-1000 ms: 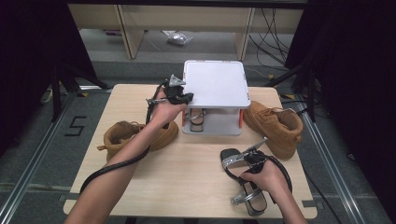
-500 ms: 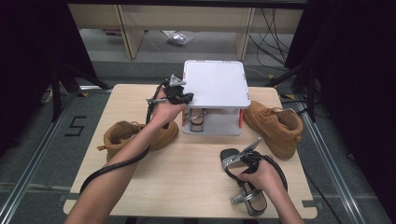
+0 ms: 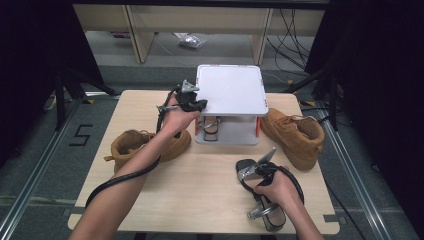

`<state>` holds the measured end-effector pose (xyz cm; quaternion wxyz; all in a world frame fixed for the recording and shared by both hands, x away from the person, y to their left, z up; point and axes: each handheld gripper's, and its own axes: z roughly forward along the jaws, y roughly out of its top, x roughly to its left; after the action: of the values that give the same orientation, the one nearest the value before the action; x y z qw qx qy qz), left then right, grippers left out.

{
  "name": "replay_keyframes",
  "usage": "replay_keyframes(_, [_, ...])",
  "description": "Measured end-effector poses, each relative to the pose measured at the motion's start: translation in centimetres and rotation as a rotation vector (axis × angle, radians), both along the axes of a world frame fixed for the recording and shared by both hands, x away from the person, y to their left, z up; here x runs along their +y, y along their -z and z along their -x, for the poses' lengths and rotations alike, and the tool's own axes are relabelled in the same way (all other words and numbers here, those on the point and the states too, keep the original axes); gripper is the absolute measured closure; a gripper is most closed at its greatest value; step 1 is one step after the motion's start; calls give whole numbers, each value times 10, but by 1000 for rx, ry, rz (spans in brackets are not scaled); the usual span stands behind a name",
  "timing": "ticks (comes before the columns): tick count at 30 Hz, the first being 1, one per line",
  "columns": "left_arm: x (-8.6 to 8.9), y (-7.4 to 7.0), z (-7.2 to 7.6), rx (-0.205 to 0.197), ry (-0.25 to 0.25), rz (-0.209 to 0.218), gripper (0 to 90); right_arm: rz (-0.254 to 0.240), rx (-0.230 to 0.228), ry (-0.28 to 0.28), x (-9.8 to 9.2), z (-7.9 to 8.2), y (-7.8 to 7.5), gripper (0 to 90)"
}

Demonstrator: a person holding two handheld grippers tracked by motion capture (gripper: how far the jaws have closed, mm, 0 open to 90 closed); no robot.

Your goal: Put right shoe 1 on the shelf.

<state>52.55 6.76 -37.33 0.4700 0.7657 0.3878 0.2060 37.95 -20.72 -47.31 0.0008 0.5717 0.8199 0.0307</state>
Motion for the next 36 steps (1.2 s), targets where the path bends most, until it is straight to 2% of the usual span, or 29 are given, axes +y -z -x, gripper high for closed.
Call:
replay_keyframes(2, [0,0,0,1,1,-1,900,0,1,3,0,0,0,356])
replay_keyframes(3, [0,0,0,0,1,0,899,7,16,14,0,-1,-1,365])
replay_keyframes(5, [0,0,0,1,1,-1,899,11,-1,33,-1,0,-1,380])
replay_keyframes(8, [0,0,0,1,0,0,899,3,21,31,-2,-1,-2,379])
replay_keyframes(9, [0,0,0,0,-1,2,899,6,3,20,-2,-1,-2,376])
replay_keyframes(11, [0,0,0,0,-1,2,899,0,11,26,-2,-1,-2,371])
replay_keyframes(13, [0,0,0,2,1,-1,899,-1,31,14,-2,-3,-2,355])
replay_keyframes(14, [0,0,0,3,2,-2,899,2,28,31,-1,-3,0,348])
replay_keyframes(17, [0,0,0,1,1,0,899,-4,51,0,-1,-4,1,345])
replay_keyframes(19, [0,0,0,0,0,1,899,9,34,-5,0,-4,4,366])
replay_keyframes(21, [0,0,0,0,0,2,899,3,57,-14,-1,-5,3,373])
replay_keyframes(22, [0,0,0,0,1,1,899,17,39,0,0,-4,3,378])
replay_keyframes(23, [0,0,0,0,1,1,899,26,50,7,0,-5,3,383])
replay_keyframes(24, [0,0,0,1,1,1,899,36,33,3,1,-4,3,393])
replay_keyframes(25, [0,0,0,1,2,1,900,58,13,-36,0,-3,3,403])
replay_keyframes(26, [0,0,0,2,3,0,899,62,16,-32,2,-2,2,406])
replay_keyframes(30, [0,0,0,2,2,-2,899,24,-24,-1,3,-1,-7,409])
replay_keyframes(32, [0,0,0,1,1,1,899,18,-32,-22,2,-2,-11,410])
replay_keyframes(33, [0,0,0,0,1,1,899,25,-51,0,4,-2,-13,410])
replay_keyframes(35, [0,0,0,-1,0,2,899,10,-57,5,3,-2,-17,410])
replay_keyframes(36, [0,0,0,0,1,2,899,8,-42,0,3,-3,-19,410])
